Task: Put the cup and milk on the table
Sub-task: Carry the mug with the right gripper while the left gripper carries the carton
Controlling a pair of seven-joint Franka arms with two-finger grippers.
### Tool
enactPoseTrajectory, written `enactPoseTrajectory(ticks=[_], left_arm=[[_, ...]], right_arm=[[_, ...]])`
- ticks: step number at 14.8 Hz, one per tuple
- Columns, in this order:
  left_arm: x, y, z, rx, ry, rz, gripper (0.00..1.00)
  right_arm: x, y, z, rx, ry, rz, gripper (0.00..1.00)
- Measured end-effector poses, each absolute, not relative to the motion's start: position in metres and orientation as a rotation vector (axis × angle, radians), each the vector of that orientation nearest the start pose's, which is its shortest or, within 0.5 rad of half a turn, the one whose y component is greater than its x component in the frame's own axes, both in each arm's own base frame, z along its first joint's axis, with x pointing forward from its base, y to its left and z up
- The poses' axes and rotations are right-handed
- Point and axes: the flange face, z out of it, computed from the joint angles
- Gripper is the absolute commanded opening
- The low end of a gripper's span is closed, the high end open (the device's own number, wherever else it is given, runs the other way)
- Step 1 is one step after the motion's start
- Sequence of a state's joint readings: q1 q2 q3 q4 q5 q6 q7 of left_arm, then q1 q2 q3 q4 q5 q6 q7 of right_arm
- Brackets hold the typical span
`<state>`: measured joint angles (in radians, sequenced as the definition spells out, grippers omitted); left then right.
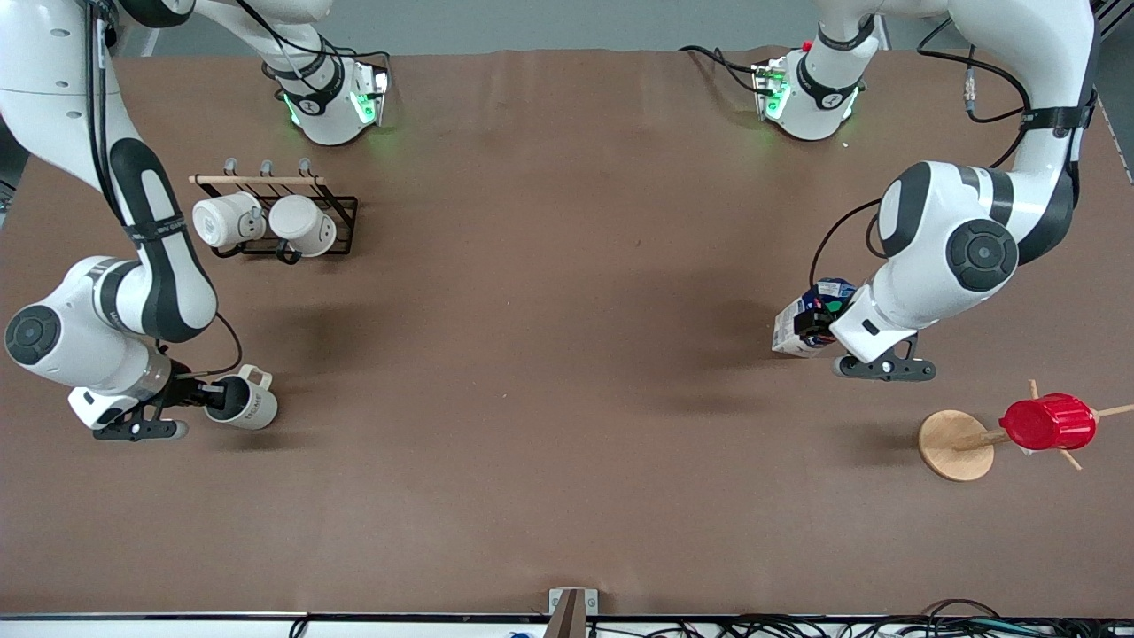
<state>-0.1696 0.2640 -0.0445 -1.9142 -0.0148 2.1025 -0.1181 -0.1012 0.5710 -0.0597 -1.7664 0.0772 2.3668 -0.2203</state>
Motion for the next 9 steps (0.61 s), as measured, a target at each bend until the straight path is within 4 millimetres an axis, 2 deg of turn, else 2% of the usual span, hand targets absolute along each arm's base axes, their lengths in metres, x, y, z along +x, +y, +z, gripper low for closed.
enactPoseTrajectory(ticks=[2,4,5,7,9], left_arm=[[0.588,-0.128,0.348,-3.146,0.137,0.136,0.99],[0.587,-0.127,0.345,-3.144,0.137,0.146,0.97],[0.586,-0.127,0.344,-3.143,0.138,0.151,0.96],[0.583,-0.127,0.339,-3.141,0.138,0.168,0.95],[0.58,-0.126,0.335,-3.138,0.138,0.183,0.94]], right_arm=[[0.669,-0.09,0.271,-3.112,-0.011,-0.002,0.0],[0.679,-0.056,0.313,-3.093,-0.068,0.079,0.0],[0.682,-0.032,0.333,-3.085,-0.101,0.119,0.0],[0.683,0.032,0.364,-3.081,-0.133,0.15,0.0],[0.676,0.109,0.373,-3.087,-0.141,0.148,0.0]])
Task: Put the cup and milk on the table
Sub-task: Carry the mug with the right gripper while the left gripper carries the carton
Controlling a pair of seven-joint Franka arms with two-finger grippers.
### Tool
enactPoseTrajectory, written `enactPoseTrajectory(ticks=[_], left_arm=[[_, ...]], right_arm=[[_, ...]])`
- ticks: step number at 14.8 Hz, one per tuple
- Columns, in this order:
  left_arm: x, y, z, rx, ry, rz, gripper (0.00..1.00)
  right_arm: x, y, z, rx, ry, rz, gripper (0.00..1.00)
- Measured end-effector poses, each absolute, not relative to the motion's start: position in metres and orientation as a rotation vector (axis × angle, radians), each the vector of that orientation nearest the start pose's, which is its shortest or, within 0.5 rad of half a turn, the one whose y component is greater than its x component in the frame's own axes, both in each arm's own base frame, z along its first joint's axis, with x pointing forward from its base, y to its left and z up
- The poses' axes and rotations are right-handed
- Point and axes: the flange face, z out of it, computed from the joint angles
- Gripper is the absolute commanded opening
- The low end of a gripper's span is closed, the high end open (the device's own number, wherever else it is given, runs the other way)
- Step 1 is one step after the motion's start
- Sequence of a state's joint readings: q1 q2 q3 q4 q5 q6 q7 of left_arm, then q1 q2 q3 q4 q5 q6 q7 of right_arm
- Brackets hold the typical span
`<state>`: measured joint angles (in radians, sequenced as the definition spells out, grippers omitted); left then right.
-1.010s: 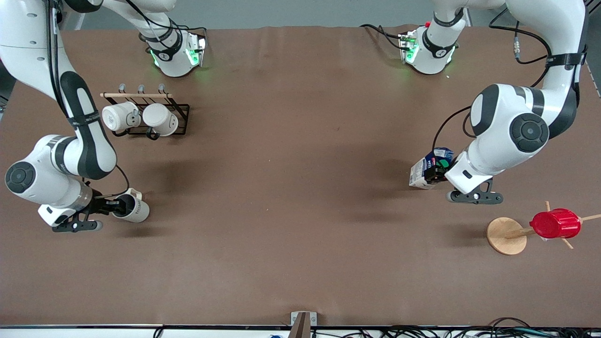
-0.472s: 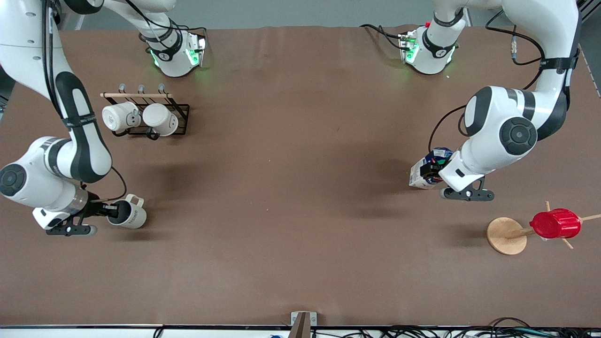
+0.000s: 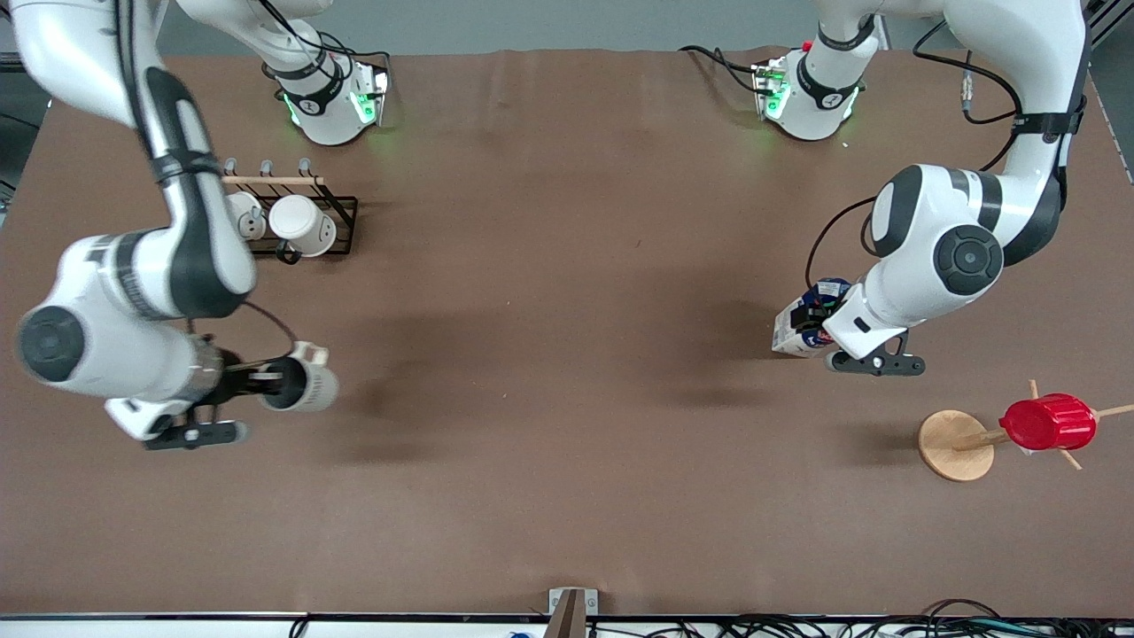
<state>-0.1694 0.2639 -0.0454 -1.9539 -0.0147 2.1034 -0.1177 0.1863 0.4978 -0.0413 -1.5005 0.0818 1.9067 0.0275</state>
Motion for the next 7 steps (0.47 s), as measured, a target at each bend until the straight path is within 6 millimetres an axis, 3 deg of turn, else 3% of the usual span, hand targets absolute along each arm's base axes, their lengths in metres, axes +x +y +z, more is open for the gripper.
enactPoseTrajectory(ticks=[3,7], left_arm=[[0.577,-0.126,0.331,-3.136,0.139,0.195,0.94],[0.576,-0.126,0.329,-3.134,0.139,0.201,0.94]], right_arm=[[0.651,0.217,0.37,-3.1,-0.154,0.153,0.0],[0.618,0.311,0.371,-3.09,-0.157,0.097,0.0]])
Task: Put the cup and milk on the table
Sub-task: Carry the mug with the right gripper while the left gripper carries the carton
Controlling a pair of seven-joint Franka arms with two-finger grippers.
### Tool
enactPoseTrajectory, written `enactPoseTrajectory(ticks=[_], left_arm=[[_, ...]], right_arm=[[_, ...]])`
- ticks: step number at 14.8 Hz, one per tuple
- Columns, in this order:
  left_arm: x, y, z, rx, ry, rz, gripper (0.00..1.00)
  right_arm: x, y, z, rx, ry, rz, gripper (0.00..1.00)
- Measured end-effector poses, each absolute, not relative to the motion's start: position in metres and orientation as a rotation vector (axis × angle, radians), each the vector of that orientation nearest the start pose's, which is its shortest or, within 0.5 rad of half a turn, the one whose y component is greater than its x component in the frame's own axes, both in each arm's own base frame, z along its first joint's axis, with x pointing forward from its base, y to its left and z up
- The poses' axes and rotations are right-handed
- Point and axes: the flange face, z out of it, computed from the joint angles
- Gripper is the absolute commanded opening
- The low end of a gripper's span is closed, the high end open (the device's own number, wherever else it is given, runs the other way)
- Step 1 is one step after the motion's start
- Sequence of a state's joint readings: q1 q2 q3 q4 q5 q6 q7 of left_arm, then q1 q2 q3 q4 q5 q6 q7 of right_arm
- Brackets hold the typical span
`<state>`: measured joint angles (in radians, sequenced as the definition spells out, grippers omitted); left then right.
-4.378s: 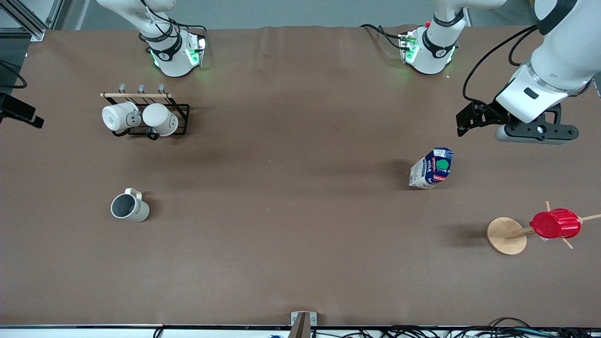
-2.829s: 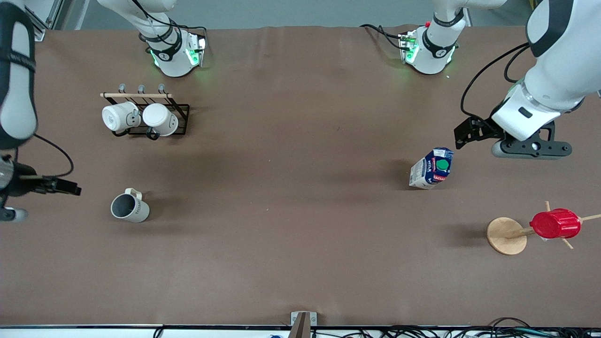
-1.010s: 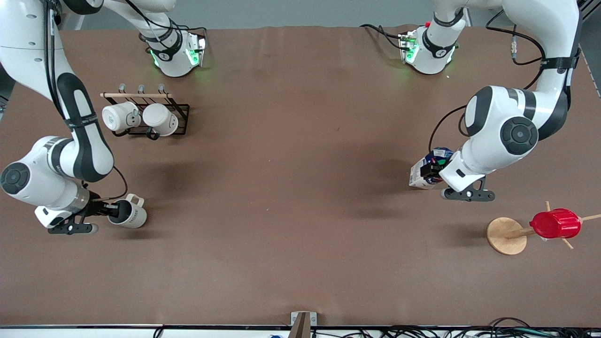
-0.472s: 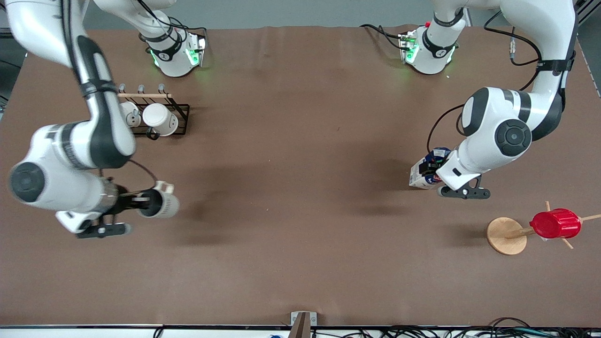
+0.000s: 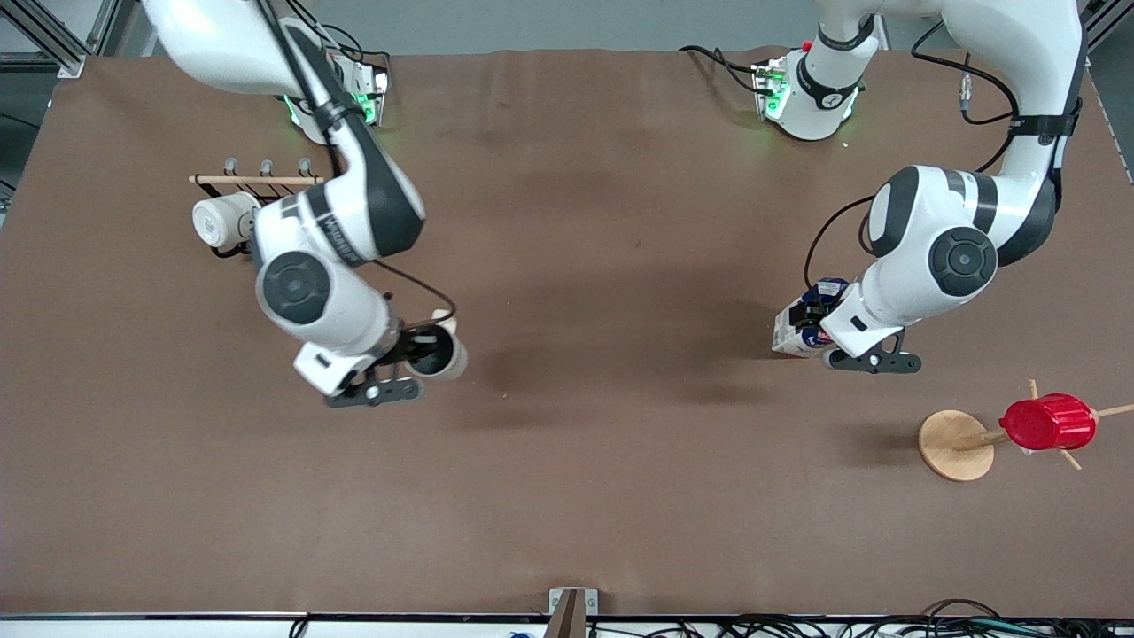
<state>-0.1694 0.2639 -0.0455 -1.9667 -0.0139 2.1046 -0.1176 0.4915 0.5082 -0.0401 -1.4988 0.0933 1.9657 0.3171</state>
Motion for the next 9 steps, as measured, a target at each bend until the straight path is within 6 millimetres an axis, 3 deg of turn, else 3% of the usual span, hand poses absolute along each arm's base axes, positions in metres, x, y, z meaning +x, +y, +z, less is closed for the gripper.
enactPoseTrajectory(ticks=[2,4,7,9], left_arm=[[0.576,-0.126,0.329,-3.134,0.14,0.201,0.94],[0.576,-0.126,0.329,-3.135,0.14,0.199,0.94],[0.577,-0.126,0.329,-3.135,0.14,0.196,0.93],[0.577,-0.126,0.329,-3.135,0.141,0.196,0.87]], right_arm=[[0.603,0.351,0.359,-3.071,-0.15,0.082,0.0],[0.591,0.384,0.328,-3.068,-0.181,0.067,0.0],[0.572,0.429,0.285,-3.055,-0.191,0.015,0.0],[0.558,0.453,0.271,-3.045,-0.216,-0.001,0.02]])
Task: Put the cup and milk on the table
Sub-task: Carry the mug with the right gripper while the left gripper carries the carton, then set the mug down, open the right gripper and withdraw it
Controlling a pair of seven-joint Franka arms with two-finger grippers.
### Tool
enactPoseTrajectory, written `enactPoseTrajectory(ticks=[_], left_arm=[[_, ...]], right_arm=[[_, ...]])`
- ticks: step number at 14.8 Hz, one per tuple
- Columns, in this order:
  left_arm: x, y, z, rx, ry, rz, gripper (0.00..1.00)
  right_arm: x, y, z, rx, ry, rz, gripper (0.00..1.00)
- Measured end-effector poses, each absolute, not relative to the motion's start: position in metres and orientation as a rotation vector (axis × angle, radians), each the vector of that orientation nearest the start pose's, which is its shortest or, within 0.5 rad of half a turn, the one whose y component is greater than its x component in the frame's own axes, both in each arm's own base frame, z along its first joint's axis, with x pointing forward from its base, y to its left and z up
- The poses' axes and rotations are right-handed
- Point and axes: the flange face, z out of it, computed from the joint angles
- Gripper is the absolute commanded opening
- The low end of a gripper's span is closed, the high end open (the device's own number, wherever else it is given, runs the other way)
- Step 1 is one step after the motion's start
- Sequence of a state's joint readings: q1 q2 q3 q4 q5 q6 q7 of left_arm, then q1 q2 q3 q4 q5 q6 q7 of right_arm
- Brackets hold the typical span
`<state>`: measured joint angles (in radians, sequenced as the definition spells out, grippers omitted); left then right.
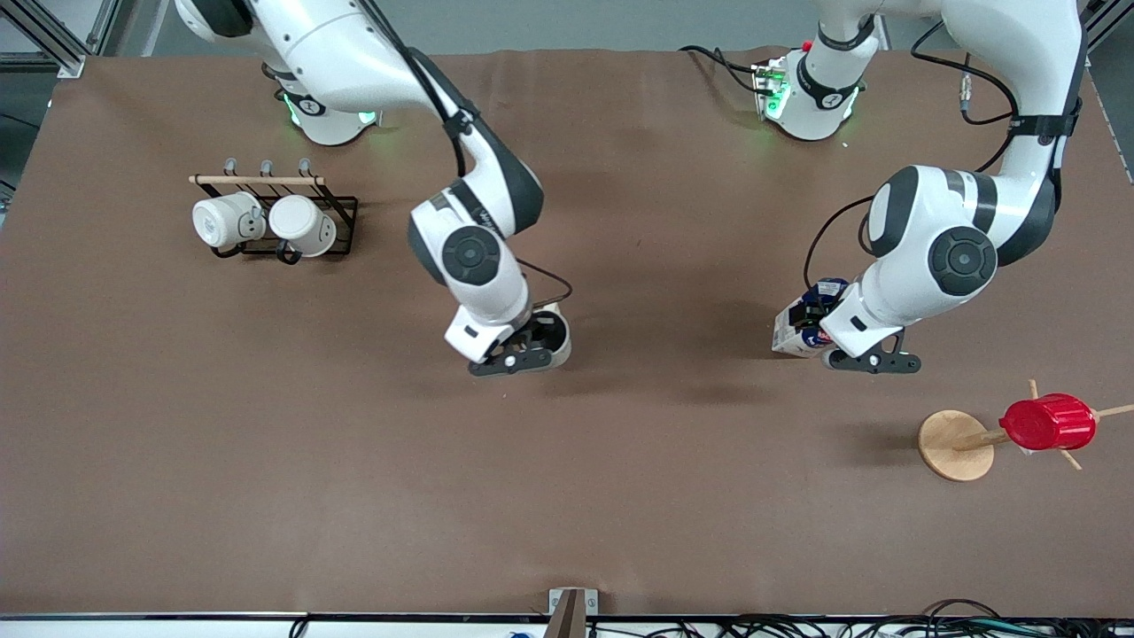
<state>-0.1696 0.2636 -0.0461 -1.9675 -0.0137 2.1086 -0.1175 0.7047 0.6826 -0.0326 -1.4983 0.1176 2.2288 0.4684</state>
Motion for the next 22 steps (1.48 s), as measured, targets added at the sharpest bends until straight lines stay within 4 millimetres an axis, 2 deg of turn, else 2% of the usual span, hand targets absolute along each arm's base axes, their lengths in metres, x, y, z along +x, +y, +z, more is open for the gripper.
enactPoseTrajectory(ticks=[2,3,5,7,8,10,12,13,14,16,18,19,20,21,22], left_arm=[[0.577,-0.126,0.33,-3.135,0.141,0.195,0.57],[0.577,-0.126,0.33,-3.135,0.14,0.194,0.46],[0.577,-0.125,0.331,-3.136,0.137,0.192,0.31],[0.577,-0.123,0.333,-3.137,0.133,0.186,0.2],[0.577,-0.123,0.335,-3.138,0.133,0.181,0.17],[0.578,-0.124,0.341,-3.14,0.134,0.165,0.11],[0.581,-0.125,0.354,-3.144,0.138,0.136,0.08],[0.583,-0.127,0.363,-3.146,0.141,0.121,0.08],[0.587,-0.13,0.372,-3.148,0.147,0.101,0.08],[0.595,-0.142,0.394,-3.157,0.135,0.035,0.09],[0.602,-0.161,0.417,-3.169,0.107,-0.038,0.09],[0.603,-0.174,0.426,-3.173,0.105,-0.061,0.09],[0.603,-0.188,0.431,-3.177,0.11,-0.074,0.1],[0.602,-0.202,0.433,-3.185,0.121,-0.076,0.12],[0.601,-0.219,0.432,-3.201,0.139,-0.071,0.12]], right_arm=[[0.545,0.469,0.267,-3.038,-0.251,0.005,0.03],[0.54,0.475,0.267,-3.037,-0.267,0.007,0.04],[0.534,0.484,0.264,-3.03,-0.291,-0.004,0.05],[0.531,0.488,0.257,-3.024,-0.299,-0.018,0.08],[0.531,0.489,0.252,-3.024,-0.301,-0.019,0.14],[0.529,0.491,0.244,-3.026,-0.305,-0.015,0.41],[0.528,0.493,0.241,-3.027,-0.295,-0.015,0.61],[0.528,0.493,0.242,-3.028,-0.295,-0.016,0.84],[0.528,0.493,0.242,-3.028,-0.295,-0.019,1.0],[0.531,0.494,0.247,-3.026,-0.299,-0.037,1.0],[0.54,0.491,0.264,-3.022,-0.287,-0.068,1.0],[0.547,0.484,0.282,-3.029,-0.266,-0.066,1.0],[0.557,0.469,0.308,-3.041,-0.228,-0.054,1.0],[0.571,0.446,0.34,-3.05,-0.174,-0.044,1.0],[0.587,0.411,0.379,-3.056,-0.099,-0.037,1.0]])
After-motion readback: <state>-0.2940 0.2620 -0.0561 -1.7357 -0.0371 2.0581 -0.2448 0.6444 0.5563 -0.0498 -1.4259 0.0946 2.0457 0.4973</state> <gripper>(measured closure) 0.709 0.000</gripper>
